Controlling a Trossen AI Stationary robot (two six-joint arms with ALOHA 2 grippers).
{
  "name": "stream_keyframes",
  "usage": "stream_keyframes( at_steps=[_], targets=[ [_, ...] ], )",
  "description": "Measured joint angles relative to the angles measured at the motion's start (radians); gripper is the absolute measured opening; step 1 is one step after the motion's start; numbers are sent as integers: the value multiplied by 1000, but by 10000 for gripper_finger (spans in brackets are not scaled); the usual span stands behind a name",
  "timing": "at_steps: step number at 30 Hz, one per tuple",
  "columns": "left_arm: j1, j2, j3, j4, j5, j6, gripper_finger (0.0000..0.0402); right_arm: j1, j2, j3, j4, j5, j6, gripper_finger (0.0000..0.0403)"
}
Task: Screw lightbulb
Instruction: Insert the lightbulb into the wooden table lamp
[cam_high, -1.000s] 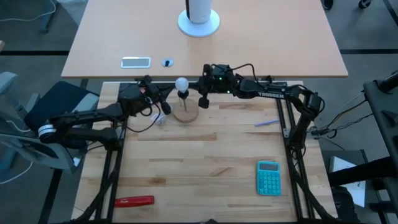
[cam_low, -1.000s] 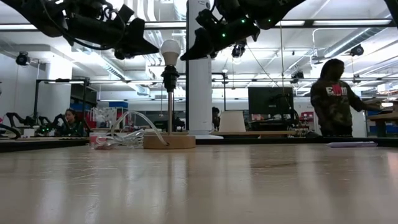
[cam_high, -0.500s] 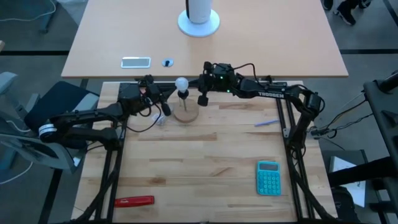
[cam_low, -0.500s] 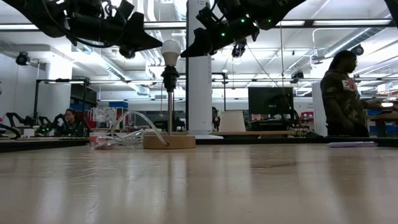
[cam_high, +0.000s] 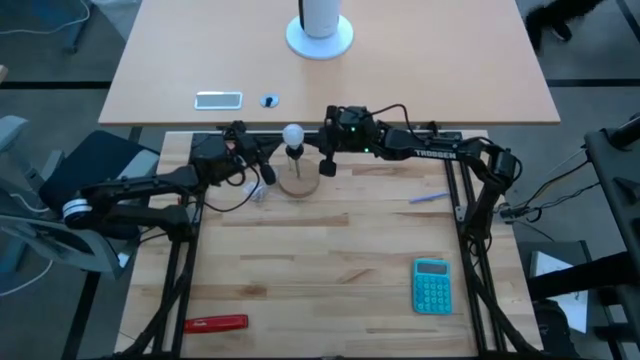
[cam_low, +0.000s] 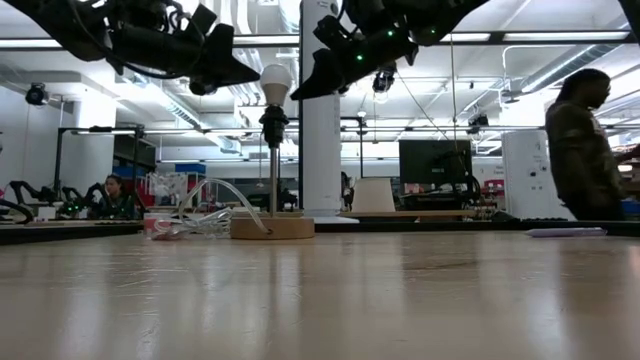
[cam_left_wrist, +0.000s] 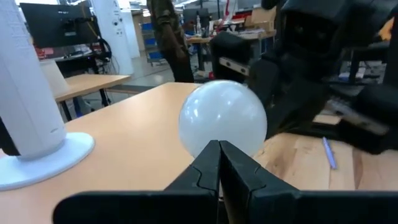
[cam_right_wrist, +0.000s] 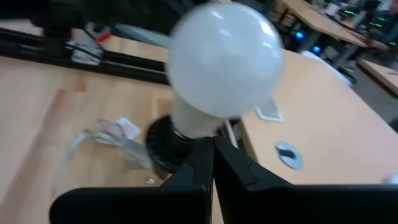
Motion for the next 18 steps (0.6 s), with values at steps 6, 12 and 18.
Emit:
stream_keyframes(
  at_steps=[6,12,18],
  targets=[
    [0,-19,0,8,62,-12,0,-11,0,0,17,75,-9,2],
    [0,-6,0,14,71,-9,0,-17,0,0,75,37,-19,2],
    [0,14,0,37,20,-12,0,-9,0,1,65,-28,-20,2]
  ],
)
